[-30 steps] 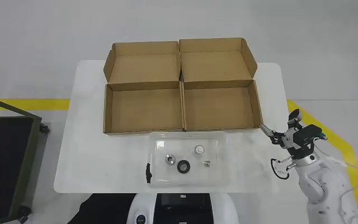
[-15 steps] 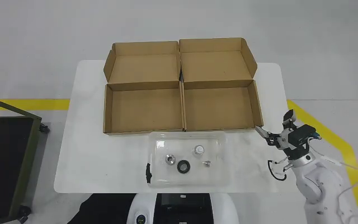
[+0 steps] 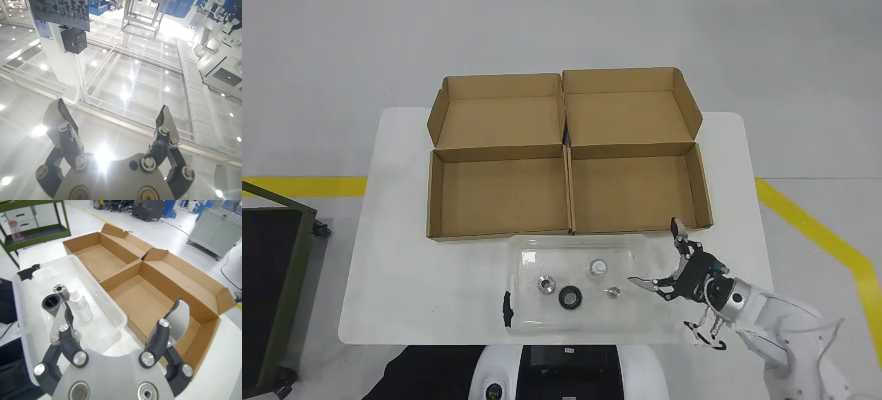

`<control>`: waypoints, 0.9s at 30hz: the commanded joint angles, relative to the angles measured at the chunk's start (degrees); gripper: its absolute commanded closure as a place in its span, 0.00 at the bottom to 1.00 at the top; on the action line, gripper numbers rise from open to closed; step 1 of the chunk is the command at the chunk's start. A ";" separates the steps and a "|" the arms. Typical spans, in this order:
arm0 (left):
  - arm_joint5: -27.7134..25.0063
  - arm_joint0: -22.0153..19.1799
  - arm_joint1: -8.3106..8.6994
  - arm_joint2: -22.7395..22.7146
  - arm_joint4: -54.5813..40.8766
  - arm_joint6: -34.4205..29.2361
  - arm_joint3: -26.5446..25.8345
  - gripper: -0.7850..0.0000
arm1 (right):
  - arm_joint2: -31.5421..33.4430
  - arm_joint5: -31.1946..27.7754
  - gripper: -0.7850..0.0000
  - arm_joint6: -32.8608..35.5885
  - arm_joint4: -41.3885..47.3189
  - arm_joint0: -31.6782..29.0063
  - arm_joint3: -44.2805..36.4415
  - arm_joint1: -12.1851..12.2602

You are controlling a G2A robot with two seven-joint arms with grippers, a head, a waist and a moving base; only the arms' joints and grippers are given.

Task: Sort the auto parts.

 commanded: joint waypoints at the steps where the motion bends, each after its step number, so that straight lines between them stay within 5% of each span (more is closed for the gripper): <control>1: 0.00 0.00 0.00 0.00 0.00 0.00 0.00 0.00 | -1.85 -1.42 0.00 1.57 -1.06 0.13 -1.07 0.12; 27: 0.00 0.00 0.00 0.00 0.00 0.00 0.00 0.00 | -14.72 -0.33 0.00 11.02 0.08 9.49 7.08 0.51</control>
